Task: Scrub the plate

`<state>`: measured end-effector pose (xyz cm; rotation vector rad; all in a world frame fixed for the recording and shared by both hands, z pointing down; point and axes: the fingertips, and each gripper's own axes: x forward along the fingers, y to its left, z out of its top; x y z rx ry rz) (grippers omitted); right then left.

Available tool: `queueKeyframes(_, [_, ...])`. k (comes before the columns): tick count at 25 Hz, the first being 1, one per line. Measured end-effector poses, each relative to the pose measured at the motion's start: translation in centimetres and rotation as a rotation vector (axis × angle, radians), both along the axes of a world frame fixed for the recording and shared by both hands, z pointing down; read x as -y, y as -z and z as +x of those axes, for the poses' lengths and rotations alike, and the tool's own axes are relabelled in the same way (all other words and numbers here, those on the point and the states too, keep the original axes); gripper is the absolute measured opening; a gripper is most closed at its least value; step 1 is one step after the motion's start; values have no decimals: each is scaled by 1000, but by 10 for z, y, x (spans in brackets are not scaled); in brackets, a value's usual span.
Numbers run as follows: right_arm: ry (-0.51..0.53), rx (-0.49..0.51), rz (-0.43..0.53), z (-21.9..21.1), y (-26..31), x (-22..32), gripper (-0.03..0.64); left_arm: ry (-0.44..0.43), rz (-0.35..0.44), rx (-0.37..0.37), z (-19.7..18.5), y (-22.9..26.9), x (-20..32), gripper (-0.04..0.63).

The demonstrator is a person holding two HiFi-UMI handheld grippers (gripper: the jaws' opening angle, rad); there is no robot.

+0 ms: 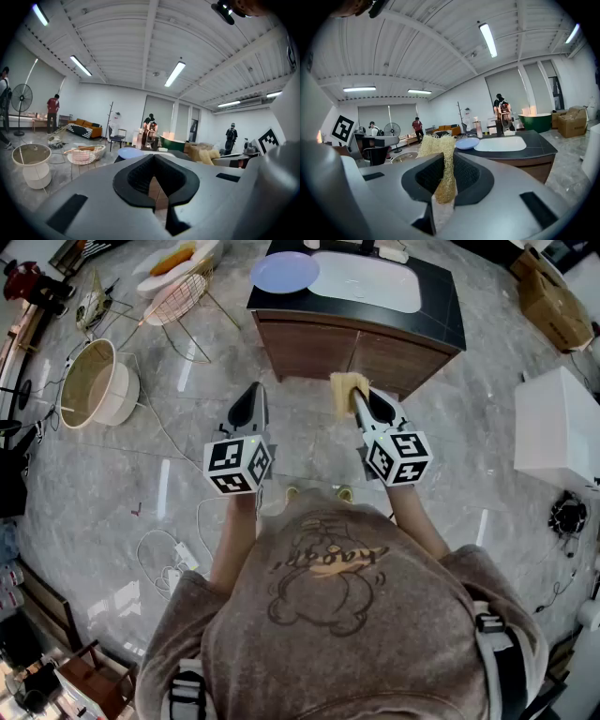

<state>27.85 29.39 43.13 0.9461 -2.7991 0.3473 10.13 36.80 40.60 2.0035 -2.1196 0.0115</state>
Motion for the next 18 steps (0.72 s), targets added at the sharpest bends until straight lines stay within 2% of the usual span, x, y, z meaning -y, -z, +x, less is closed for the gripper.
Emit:
queueKeyframes(7, [-5,-3,16,-15,4,1,51,-24,-2,-9,-28,0,-4,18])
queueKeyframes(18, [-167,10,1,-15,-15,-4,51,-89,-12,-59,-75,-24,-8,18])
